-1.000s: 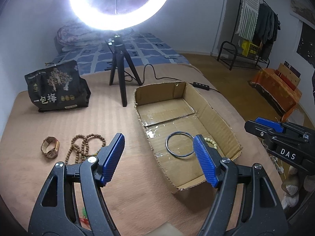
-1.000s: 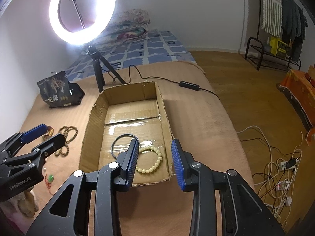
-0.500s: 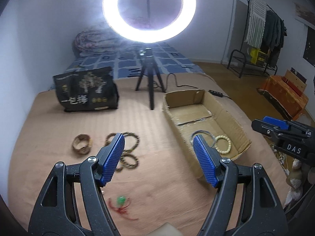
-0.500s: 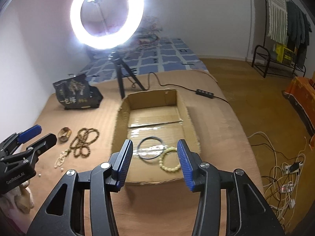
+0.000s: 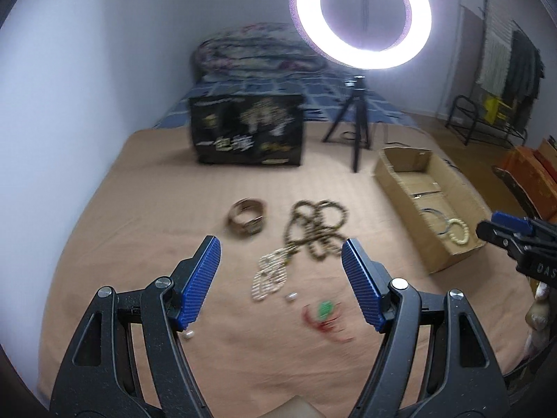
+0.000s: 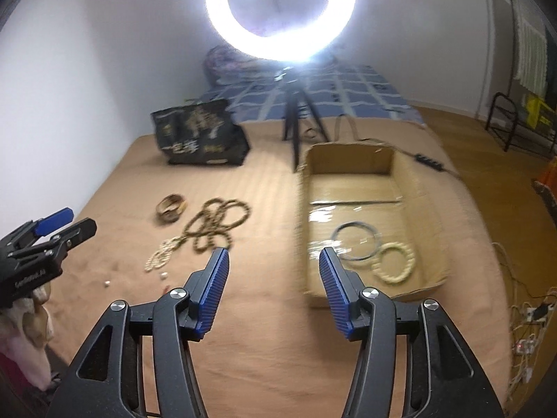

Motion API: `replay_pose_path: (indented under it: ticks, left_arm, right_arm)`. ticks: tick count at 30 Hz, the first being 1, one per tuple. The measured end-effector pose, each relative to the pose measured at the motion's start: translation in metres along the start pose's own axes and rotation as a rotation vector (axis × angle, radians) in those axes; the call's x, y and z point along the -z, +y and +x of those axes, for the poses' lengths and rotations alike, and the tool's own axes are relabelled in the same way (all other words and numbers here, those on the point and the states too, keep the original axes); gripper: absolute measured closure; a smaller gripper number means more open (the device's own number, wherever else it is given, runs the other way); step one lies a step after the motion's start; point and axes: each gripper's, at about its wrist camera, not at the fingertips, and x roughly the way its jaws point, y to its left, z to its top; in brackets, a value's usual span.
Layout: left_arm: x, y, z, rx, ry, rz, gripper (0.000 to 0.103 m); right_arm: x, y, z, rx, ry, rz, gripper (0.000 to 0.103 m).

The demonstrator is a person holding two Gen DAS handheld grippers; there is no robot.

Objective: Organize jewelry
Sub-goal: 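Move the left tool to a pearl earring while the right nears the jade pendant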

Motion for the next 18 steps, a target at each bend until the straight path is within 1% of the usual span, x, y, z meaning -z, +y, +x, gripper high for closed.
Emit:
replay_pose_path:
  ticks: [4, 11, 14, 18]
  left_arm:
    - [0.015, 0.033, -0.001, -0.038, 0.019, -0.048, 0.029]
    - [0.047, 0.073, 0.002, -0.074, 0.063, -0.109, 0.029]
    - [0.065, 0.087, 0.005, -0.092, 0.078, -0.136, 0.029]
    - [0.089, 0.101, 0.016, -0.106, 0.130, -0.163, 0.029]
  right_arm:
    - [0.015, 0.028, 0.019, -0.060, 0.040, -0.020, 0.045]
    - [0.041, 0.073, 0.053, -0.105, 0.127, -0.109, 0.045]
    - [0.050, 0.083, 0.064, -0.120, 0.154, -0.118, 0.045]
    - [0.056, 0.086, 0.080, -0.131, 0.182, -0.122, 0.045]
